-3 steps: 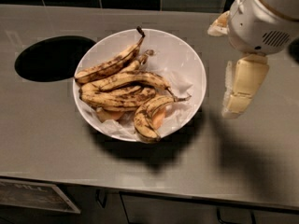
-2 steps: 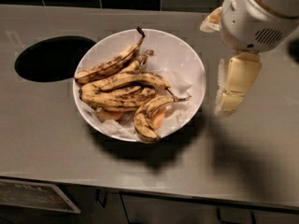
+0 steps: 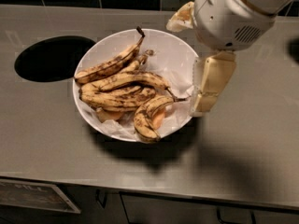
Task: Pick banana from white bowl
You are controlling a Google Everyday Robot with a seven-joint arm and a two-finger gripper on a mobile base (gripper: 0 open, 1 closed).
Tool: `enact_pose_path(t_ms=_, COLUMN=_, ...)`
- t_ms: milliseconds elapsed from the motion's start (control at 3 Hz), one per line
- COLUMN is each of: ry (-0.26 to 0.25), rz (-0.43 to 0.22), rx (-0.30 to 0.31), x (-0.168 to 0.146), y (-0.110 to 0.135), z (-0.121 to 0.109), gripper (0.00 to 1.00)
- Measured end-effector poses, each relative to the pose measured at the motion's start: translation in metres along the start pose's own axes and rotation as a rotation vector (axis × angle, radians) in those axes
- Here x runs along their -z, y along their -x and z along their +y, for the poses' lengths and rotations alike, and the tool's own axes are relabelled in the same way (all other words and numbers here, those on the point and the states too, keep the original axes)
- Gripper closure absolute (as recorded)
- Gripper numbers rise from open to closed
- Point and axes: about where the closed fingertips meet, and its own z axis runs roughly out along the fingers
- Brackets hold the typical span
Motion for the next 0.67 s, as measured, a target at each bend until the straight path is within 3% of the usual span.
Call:
enact_pose_path(t_ms=333, ry=0.060, rz=-0.066, rx=0.046, x=-0.0149, y=0.0167, z=-0.0010, gripper=0.04)
enact_pose_path(t_ms=667, ry=0.063, rz=-0.069, rx=0.047, x=-0.0157, y=0.0169, z=-0.0010, gripper=0.00)
